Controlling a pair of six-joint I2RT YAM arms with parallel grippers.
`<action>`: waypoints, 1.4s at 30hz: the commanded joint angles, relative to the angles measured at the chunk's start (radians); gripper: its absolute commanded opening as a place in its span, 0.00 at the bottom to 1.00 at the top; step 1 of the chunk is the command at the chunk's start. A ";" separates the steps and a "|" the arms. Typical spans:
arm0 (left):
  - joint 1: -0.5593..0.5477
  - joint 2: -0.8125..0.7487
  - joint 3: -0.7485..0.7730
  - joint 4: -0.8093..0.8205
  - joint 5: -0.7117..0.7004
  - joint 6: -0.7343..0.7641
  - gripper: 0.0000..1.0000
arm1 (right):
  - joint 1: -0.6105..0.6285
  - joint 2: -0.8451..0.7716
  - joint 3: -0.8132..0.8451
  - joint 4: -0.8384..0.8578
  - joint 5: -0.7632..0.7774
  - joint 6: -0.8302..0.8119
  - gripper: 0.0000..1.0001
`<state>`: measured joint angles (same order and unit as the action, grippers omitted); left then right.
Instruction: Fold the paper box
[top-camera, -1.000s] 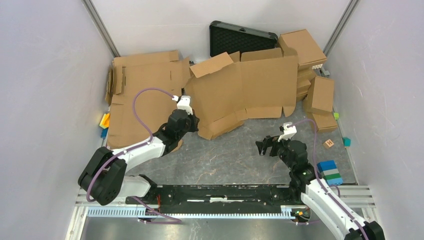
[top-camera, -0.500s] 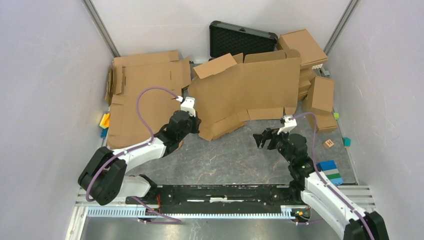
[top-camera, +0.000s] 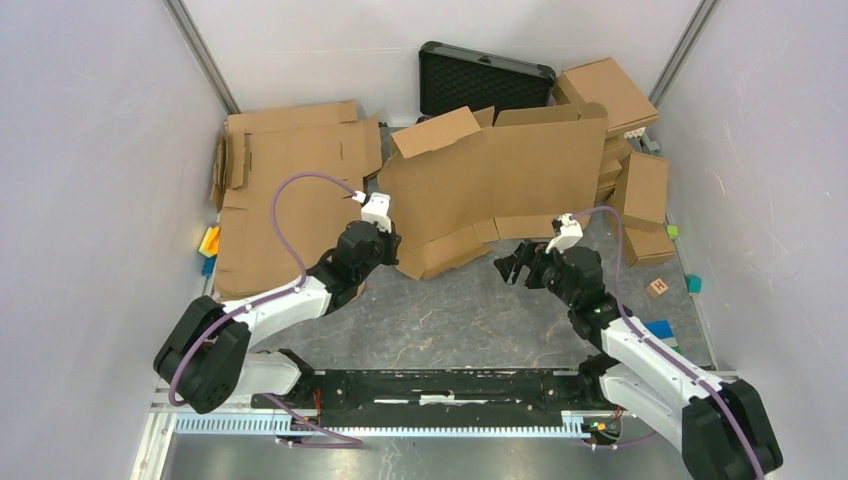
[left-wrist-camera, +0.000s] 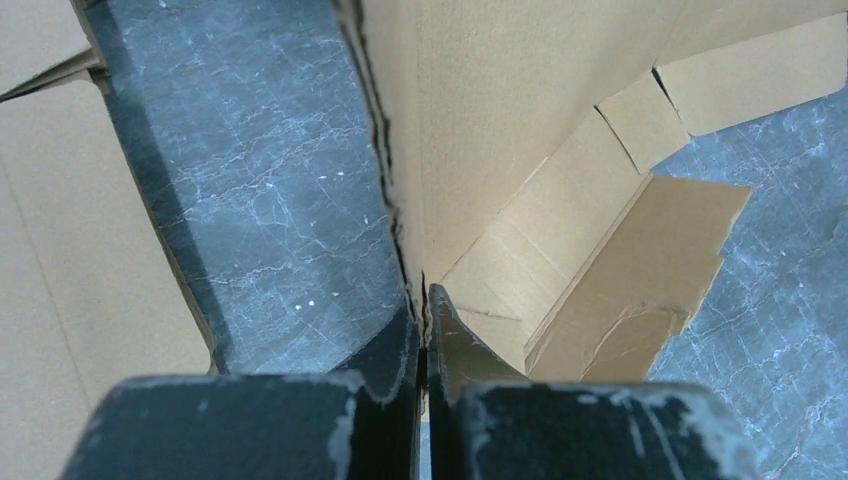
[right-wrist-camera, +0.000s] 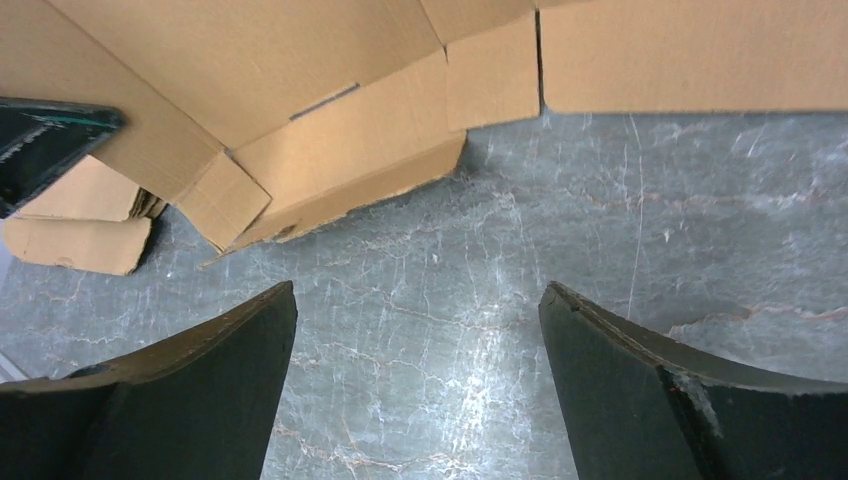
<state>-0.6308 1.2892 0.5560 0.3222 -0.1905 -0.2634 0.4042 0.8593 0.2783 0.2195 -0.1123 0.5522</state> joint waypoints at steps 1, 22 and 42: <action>-0.008 -0.035 0.000 0.071 -0.046 0.043 0.02 | 0.005 0.071 0.039 0.047 0.002 0.101 0.95; -0.030 -0.016 -0.001 0.116 -0.098 0.073 0.02 | 0.078 0.435 0.148 0.243 -0.012 0.333 0.90; -0.017 0.089 0.062 0.125 -0.104 0.017 0.02 | 0.087 0.752 0.292 0.301 -0.055 0.190 0.28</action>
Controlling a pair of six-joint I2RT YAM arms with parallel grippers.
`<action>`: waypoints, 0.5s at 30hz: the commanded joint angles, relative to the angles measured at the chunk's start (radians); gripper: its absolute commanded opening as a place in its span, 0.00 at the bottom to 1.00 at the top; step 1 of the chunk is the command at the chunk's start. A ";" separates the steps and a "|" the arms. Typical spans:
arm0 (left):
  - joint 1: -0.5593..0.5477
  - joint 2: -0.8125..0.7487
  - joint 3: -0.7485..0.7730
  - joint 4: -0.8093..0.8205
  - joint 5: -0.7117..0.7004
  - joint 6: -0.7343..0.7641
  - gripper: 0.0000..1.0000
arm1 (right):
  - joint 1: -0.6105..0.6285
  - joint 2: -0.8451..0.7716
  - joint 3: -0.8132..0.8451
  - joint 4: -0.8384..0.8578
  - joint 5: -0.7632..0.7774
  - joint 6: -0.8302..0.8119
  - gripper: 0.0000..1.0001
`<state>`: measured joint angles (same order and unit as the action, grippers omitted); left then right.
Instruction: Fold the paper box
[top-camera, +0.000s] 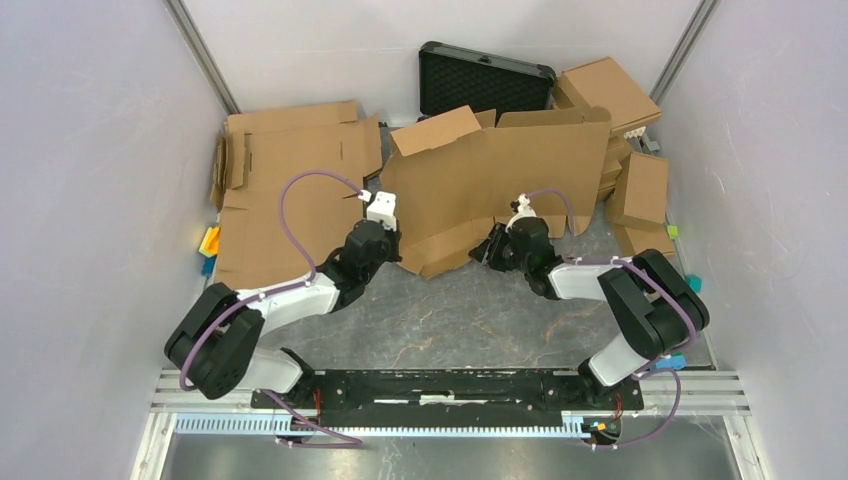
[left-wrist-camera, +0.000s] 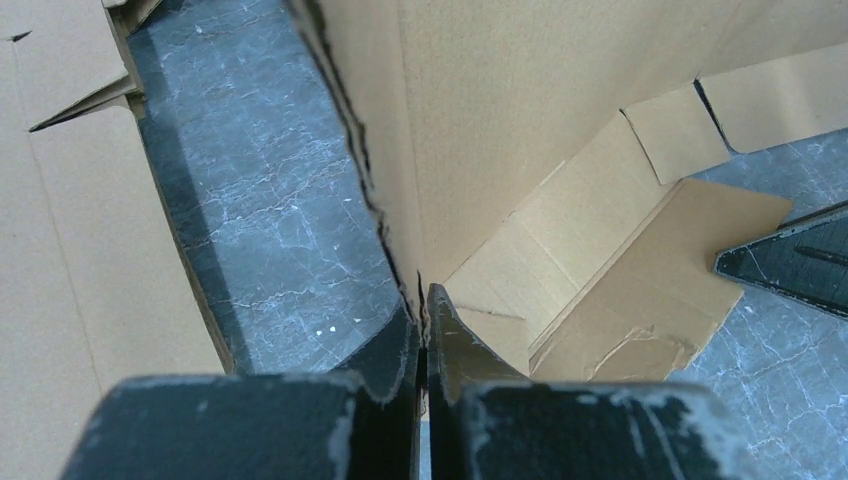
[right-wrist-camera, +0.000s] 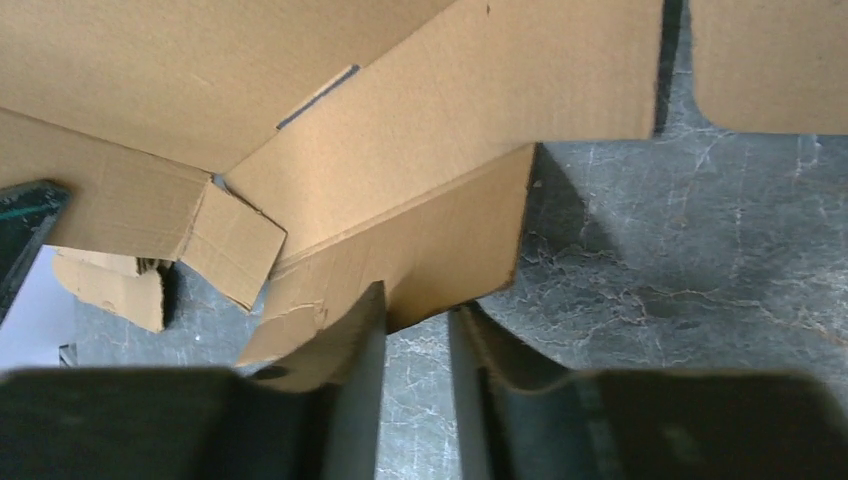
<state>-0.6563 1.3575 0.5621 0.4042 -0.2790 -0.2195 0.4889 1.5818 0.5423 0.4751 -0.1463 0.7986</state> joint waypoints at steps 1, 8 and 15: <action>0.012 0.022 0.056 0.044 -0.015 -0.033 0.02 | 0.004 0.037 0.028 0.048 -0.027 -0.064 0.24; 0.034 0.043 0.113 -0.015 -0.012 -0.104 0.02 | 0.005 0.075 0.011 0.103 -0.079 -0.083 0.18; 0.020 0.095 0.126 0.043 -0.083 -0.174 0.02 | 0.033 0.113 0.029 0.146 -0.115 -0.081 0.19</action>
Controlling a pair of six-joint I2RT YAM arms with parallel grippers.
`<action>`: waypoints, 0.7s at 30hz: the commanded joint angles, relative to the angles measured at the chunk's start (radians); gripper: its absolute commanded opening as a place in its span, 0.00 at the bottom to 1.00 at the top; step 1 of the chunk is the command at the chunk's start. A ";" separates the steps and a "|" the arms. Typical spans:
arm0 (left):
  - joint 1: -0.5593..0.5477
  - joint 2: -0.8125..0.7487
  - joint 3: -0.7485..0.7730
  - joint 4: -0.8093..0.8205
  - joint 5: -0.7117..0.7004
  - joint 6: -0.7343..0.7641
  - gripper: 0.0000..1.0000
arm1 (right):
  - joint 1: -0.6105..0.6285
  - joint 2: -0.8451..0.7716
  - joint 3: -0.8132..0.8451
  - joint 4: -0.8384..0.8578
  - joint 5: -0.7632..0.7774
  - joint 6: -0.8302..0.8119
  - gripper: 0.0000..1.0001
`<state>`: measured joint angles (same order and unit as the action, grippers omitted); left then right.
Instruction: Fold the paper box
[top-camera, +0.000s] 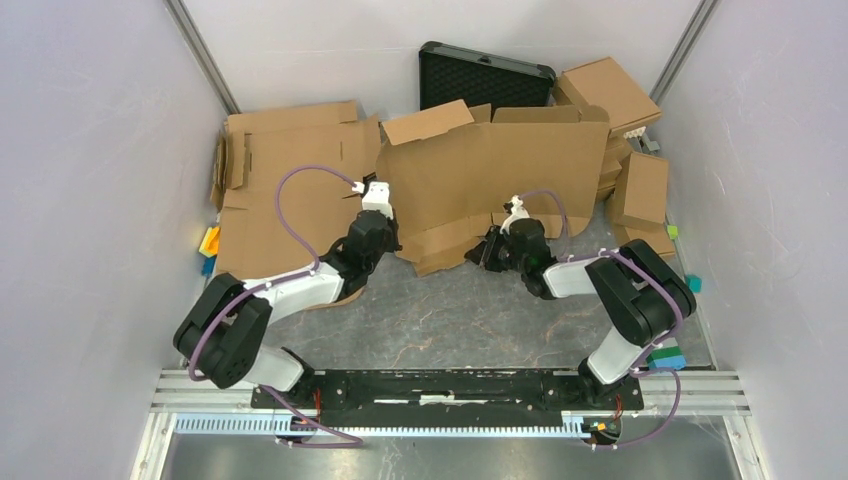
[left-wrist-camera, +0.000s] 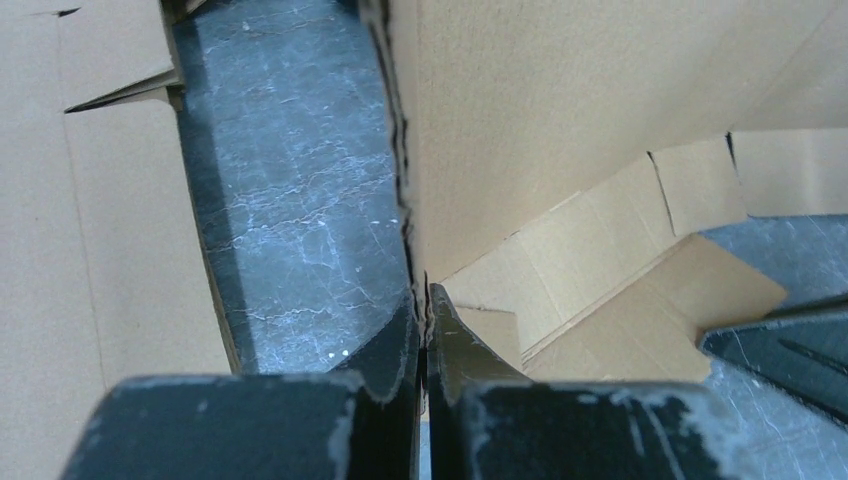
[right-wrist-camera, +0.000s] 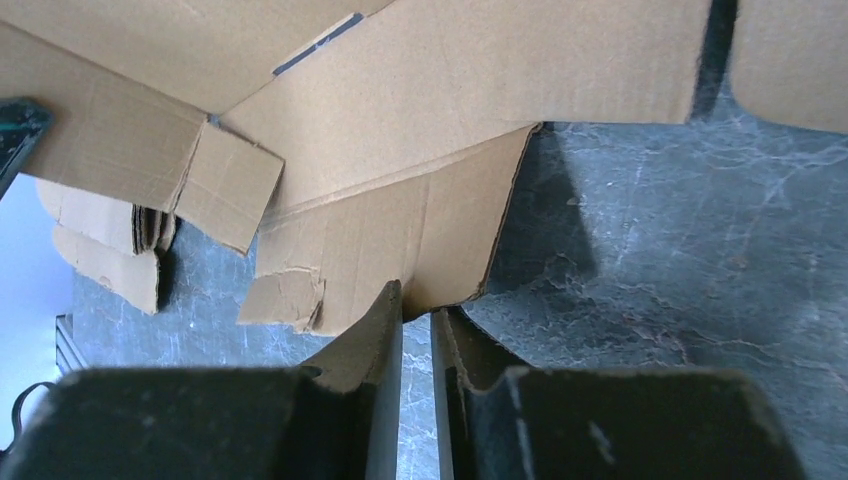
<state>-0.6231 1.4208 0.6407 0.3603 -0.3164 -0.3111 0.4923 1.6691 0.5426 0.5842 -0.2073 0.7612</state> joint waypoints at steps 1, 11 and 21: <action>-0.021 0.044 0.042 0.110 -0.060 -0.081 0.02 | 0.030 0.029 0.035 0.034 -0.056 -0.046 0.20; -0.047 0.163 0.023 0.298 -0.097 -0.071 0.02 | 0.031 0.035 0.040 0.025 -0.047 -0.081 0.27; -0.052 0.191 0.039 0.322 -0.100 -0.026 0.02 | 0.029 0.013 0.033 0.008 -0.011 -0.154 0.50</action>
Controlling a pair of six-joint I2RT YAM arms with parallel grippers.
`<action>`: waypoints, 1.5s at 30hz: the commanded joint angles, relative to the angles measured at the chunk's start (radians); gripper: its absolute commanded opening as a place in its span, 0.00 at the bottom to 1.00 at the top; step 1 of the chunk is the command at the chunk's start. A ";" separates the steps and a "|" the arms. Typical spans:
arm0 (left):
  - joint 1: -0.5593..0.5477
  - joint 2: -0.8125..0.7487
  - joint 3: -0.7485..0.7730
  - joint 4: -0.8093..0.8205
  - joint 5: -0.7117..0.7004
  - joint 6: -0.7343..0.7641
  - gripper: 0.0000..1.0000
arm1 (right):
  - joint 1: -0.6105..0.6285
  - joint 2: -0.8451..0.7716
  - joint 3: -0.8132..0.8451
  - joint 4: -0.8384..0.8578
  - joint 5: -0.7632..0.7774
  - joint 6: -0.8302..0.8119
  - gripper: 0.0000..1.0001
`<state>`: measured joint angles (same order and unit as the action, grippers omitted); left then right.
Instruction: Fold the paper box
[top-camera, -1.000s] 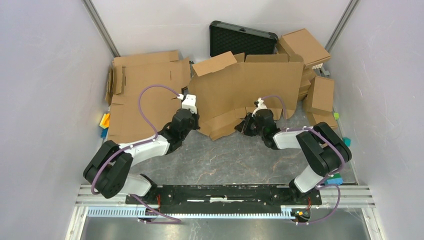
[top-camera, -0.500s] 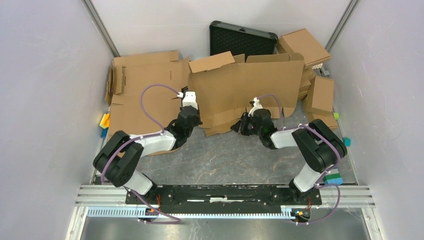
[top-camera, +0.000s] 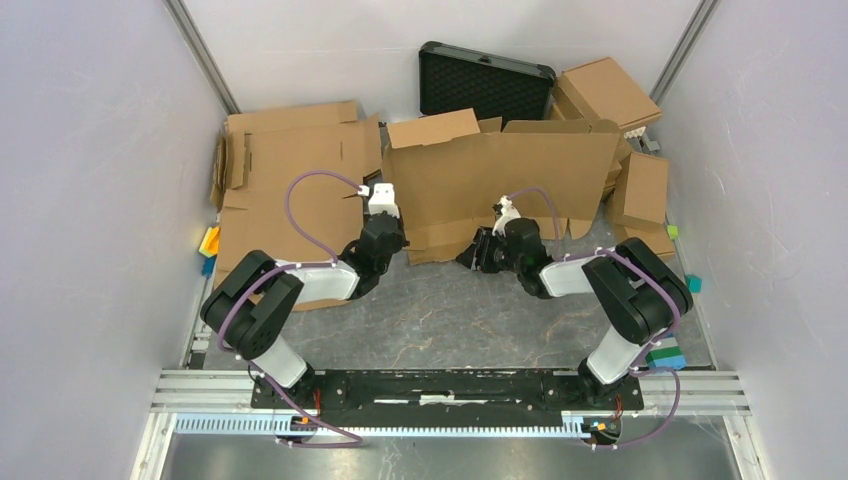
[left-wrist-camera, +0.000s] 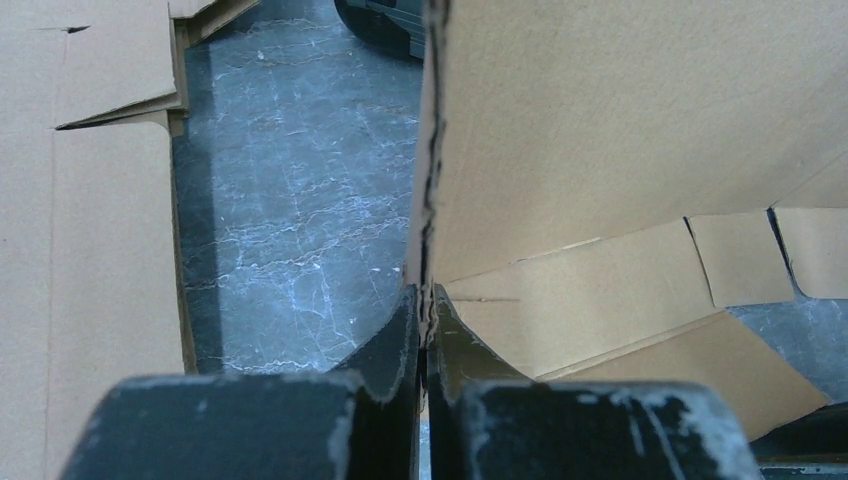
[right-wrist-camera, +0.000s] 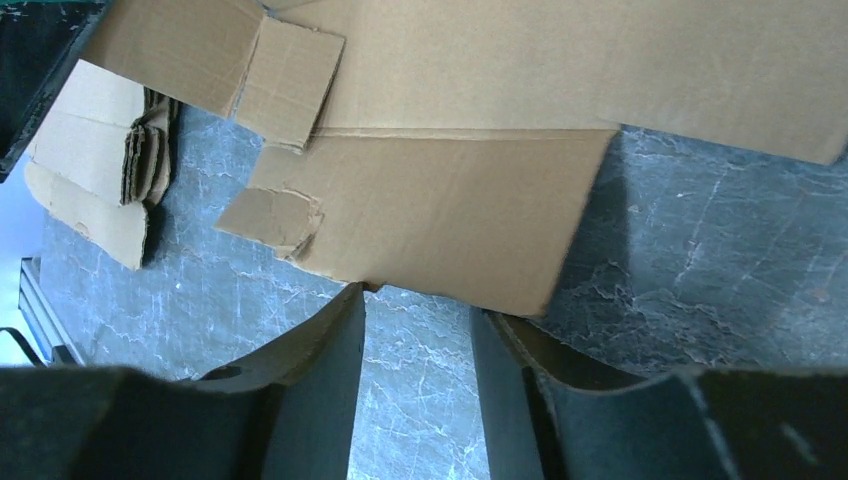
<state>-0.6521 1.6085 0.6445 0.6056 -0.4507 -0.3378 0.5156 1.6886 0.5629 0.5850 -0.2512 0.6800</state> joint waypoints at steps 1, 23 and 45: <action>-0.023 0.005 0.037 0.077 0.034 0.002 0.02 | 0.006 -0.014 0.011 -0.001 0.042 -0.083 0.54; -0.026 0.010 0.042 0.086 0.031 0.043 0.02 | -0.091 -0.586 -0.156 -0.288 0.380 -0.303 0.93; -0.026 0.009 0.065 0.044 0.040 0.079 0.02 | -0.766 -0.748 0.039 -0.345 0.110 -0.467 0.98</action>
<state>-0.6746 1.6245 0.6689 0.6067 -0.4084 -0.2893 -0.1482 0.9501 0.5385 0.1677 0.0032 0.2512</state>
